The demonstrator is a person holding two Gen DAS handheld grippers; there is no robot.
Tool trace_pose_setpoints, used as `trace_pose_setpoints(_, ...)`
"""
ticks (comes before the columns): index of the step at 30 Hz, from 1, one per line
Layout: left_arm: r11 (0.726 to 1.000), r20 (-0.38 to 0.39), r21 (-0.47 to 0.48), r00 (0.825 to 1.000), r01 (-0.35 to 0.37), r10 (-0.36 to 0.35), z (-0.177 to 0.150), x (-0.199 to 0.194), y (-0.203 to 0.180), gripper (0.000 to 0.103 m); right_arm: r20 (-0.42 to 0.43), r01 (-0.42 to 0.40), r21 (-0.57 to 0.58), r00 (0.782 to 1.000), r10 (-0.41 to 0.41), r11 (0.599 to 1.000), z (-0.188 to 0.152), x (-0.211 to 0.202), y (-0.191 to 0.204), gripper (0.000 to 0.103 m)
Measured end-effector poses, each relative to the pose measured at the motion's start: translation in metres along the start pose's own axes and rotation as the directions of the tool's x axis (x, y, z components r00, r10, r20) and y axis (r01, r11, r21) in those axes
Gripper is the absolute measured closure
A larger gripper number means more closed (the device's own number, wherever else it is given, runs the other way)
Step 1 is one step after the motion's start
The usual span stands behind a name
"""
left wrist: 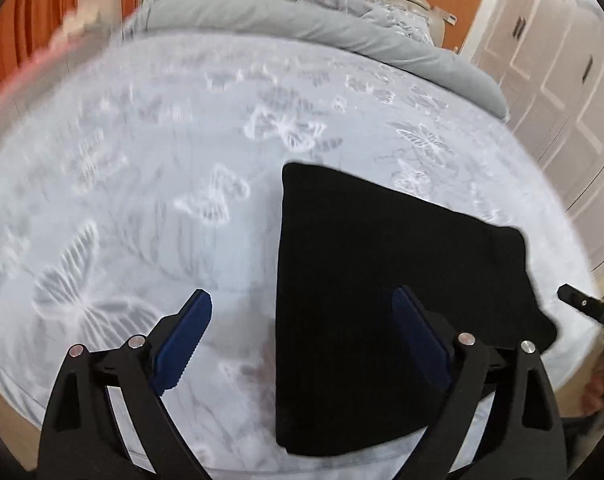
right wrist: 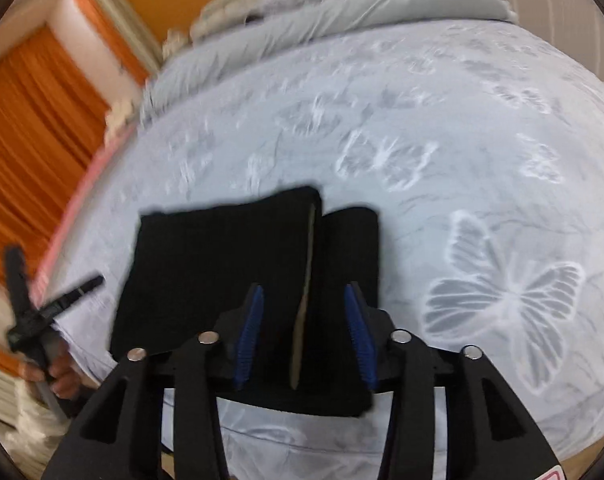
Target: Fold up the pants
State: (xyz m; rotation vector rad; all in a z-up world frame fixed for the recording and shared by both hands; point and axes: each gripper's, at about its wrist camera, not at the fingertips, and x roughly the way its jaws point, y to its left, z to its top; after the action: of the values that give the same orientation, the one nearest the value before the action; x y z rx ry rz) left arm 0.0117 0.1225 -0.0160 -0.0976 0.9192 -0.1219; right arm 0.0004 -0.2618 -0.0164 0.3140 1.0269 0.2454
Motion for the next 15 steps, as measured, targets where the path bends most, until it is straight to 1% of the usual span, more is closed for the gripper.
trace_pose_setpoints(1, 0.999, 0.006, 0.032, 1.0, -0.021, 0.021, 0.001, 0.0, -0.007, 0.013, -0.041, 0.013, -0.029, 0.999, -0.015, 0.999, 0.0, 0.014, 0.011, 0.06)
trace_pose_setpoints(3, 0.993, 0.01, 0.105, 0.998, -0.056, 0.055, -0.001, 0.006, -0.028, 0.013, -0.084, 0.014, -0.075, 0.996, -0.02, 0.997, -0.006, 0.026, 0.022, 0.059)
trace_pose_setpoints(4, 0.989, 0.013, 0.134, 0.998, -0.067, 0.066, -0.001, 0.008, -0.036, 0.013, -0.092, 0.047, -0.116, 0.994, -0.058, 0.992, -0.013, 0.036, 0.033, 0.059)
trace_pose_setpoints(6, 0.979, 0.012, 0.184, 0.996, -0.088, 0.087, -0.003, 0.013, -0.05, 0.013, -0.075, 0.128, -0.191, 0.987, -0.144, 0.973, -0.022, 0.047, 0.045, 0.065)
trace_pose_setpoints(7, 0.974, 0.006, 0.204, 0.995, -0.097, 0.098, -0.003, 0.017, -0.057, 0.013, -0.071, 0.15, -0.216, 0.983, -0.169, 0.965, -0.024, 0.048, 0.044, 0.071)
trace_pose_setpoints(9, 0.971, -0.007, 0.22, 0.995, -0.096, 0.1, -0.006, 0.019, -0.062, 0.013, -0.055, 0.166, -0.219, 0.982, -0.182, 0.961, -0.021, 0.04, 0.044, 0.08)
trace_pose_setpoints(11, 0.972, -0.018, 0.214, 0.994, -0.098, 0.104, -0.008, 0.023, -0.065, 0.013, -0.01, 0.131, -0.175, 0.991, -0.135, 0.976, -0.018, 0.021, 0.04, 0.08)
trace_pose_setpoints(13, 0.974, -0.031, 0.205, 0.994, -0.095, 0.104, -0.008, 0.026, -0.067, 0.012, 0.017, 0.126, -0.183, 0.992, -0.125, 0.975, -0.015, 0.014, 0.039, 0.08)
trace_pose_setpoints(14, 0.974, -0.035, 0.205, 0.994, -0.096, 0.105, -0.008, 0.028, -0.068, 0.012, 0.001, 0.147, -0.189, 0.989, -0.15, 0.971, -0.016, 0.02, 0.035, 0.079)
trace_pose_setpoints(15, 0.973, -0.039, 0.206, 0.993, -0.101, 0.112, -0.009, 0.03, -0.069, 0.012, -0.047, 0.153, -0.193, 0.985, -0.165, 0.969, -0.016, 0.033, 0.031, 0.078)
